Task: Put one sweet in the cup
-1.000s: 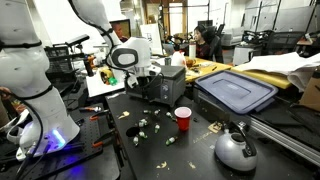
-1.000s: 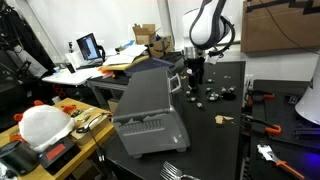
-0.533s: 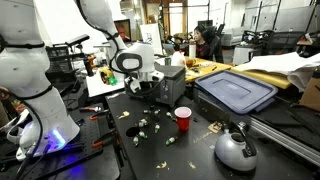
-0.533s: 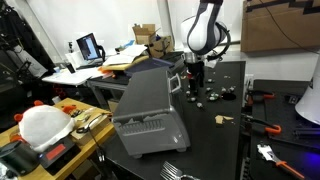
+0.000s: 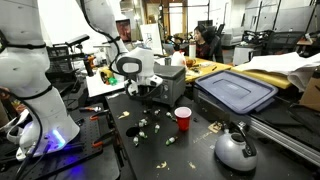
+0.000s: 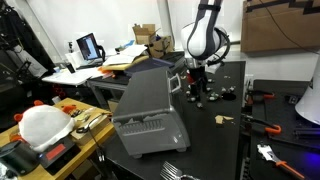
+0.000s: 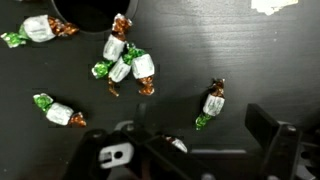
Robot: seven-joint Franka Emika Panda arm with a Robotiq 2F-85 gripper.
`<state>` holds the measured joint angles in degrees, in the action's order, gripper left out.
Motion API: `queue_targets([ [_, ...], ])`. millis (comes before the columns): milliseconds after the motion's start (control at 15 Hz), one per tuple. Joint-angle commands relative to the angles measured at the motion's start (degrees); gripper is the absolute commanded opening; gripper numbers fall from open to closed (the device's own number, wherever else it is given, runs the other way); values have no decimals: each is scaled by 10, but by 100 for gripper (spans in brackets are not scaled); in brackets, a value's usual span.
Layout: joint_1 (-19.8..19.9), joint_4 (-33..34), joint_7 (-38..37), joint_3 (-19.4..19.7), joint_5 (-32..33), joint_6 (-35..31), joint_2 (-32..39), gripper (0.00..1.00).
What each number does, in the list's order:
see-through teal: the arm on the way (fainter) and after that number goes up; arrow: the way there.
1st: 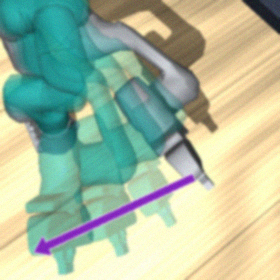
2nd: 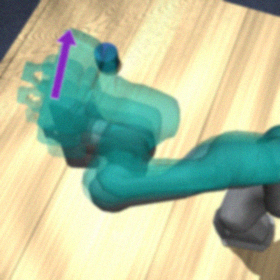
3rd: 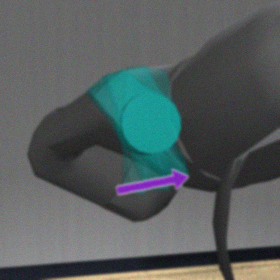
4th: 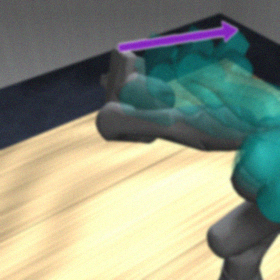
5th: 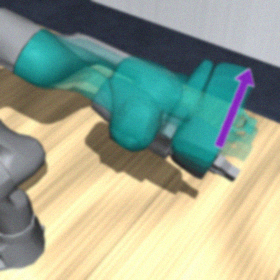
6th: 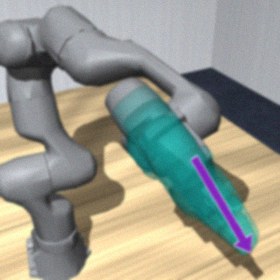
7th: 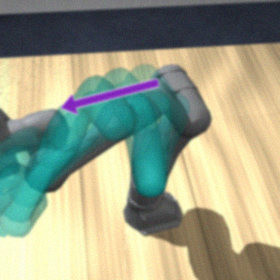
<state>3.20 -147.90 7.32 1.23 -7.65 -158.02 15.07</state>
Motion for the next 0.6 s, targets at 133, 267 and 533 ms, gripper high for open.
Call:
queue_targets([
  [133, -2, 5, -61, -22, -38, -10, 18, 100],
  [267, -6, 8, -92, -20, -40, -24, 30, 100],
  [533, -12, 19, -141, -15, -38, -61, 59, 100],
])
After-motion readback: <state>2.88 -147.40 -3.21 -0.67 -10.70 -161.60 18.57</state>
